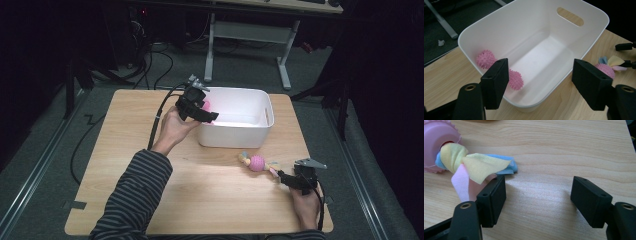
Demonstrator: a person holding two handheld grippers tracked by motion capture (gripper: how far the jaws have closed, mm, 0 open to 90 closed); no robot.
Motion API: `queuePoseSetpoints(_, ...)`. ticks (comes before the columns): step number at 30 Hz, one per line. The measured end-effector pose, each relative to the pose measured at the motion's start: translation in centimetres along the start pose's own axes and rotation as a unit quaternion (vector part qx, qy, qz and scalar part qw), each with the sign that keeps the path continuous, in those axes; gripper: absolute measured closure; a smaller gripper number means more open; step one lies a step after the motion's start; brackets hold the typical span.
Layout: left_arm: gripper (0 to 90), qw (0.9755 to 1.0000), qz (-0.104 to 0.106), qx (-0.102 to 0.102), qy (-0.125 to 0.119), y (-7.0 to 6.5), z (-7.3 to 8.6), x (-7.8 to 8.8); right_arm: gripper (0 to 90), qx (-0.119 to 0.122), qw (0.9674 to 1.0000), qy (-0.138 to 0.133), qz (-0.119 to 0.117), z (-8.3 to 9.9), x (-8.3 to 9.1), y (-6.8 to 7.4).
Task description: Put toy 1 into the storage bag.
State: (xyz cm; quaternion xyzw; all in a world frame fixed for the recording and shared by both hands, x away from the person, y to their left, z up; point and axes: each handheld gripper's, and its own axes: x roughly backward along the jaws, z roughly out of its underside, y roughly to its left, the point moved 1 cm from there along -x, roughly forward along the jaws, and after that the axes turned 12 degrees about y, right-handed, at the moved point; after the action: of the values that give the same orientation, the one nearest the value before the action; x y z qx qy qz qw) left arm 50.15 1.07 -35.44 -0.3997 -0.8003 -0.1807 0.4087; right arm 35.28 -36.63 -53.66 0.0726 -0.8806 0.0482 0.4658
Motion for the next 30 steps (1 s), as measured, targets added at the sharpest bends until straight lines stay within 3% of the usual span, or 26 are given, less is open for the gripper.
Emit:
queuePoseSetpoints(15,29.8,0.9997,-0.017,0.010,-0.014,0.4,4.5,1.8,28.4,0.000,1.0000,0.000,0.000,0.0,0.0,0.0)
queuePoseSetpoints(30,29.5,0.9982,-0.024,0.043,-0.033,0.8,9.7,3.1,28.3,-0.001,1.0000,0.001,-0.001,0.0,0.0,0.1)
